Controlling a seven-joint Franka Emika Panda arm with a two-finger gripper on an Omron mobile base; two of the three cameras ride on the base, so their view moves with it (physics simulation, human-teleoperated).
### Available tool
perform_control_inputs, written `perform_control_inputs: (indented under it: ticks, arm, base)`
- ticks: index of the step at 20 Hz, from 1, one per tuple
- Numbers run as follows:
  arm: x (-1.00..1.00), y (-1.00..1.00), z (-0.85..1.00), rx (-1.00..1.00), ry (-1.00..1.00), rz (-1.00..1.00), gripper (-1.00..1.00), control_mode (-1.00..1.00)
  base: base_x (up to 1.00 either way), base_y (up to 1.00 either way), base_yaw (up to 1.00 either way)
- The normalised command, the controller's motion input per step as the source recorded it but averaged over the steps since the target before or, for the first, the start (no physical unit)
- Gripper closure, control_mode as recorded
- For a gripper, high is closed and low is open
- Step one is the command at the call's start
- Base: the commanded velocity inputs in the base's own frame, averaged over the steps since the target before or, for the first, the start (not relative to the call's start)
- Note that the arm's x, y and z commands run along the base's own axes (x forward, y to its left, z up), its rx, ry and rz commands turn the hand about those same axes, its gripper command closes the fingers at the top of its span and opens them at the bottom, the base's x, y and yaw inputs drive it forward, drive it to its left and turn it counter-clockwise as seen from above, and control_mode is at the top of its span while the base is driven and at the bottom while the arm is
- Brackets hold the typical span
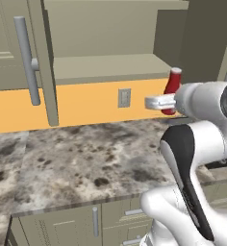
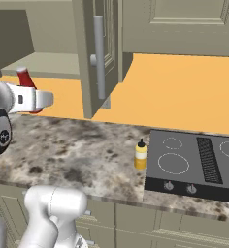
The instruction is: Take 2 condiments from the cabinet and move them on the counter near the stove.Make sure the condiments are lined up with each other, next to each other.
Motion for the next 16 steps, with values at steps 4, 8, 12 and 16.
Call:
perform_control_inputs:
  ticks: [4,8,12,16]
  arm:
    - [-0.67,-0.24,0.00,0.00,0.00,0.17,1.00,-1.00]
    - [-0.39,-0.39,-0.02,0.00,0.00,0.14,1.00,-1.00]
    - [-0.27,-0.54,-0.08,0.00,0.00,0.12,1.00,-1.00]
    - [-0.31,-0.50,-0.16,0.00,0.00,0.11,1.00,-1.00]
  base:
    - [0.00,0.00,0.00]
    - [0.00,0.00,0.00]
    - [0.00,0.00,0.00]
    - [0.00,0.00,0.00]
